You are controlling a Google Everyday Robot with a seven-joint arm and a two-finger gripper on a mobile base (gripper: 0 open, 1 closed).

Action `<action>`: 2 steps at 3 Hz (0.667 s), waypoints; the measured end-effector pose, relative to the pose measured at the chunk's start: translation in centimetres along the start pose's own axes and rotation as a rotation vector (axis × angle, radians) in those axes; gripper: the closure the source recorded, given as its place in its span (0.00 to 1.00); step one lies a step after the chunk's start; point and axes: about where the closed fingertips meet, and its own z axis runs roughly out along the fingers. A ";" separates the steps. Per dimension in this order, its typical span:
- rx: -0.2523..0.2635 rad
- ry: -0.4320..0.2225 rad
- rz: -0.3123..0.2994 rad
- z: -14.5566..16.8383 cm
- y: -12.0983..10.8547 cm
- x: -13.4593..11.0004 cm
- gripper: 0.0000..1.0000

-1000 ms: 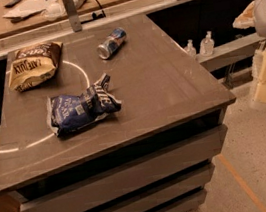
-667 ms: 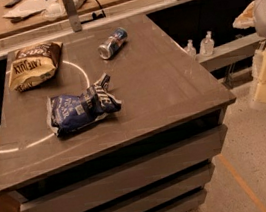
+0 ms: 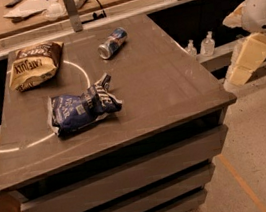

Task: Move redbull can near blue chip bag

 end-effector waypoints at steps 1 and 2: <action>0.008 -0.122 0.070 2.1 -4.0 -0.2 0.00; 0.031 -0.263 0.194 4.8 -8.2 0.2 0.00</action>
Offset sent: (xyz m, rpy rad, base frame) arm 0.1495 -0.0405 -0.0381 0.4993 -0.1337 -0.2642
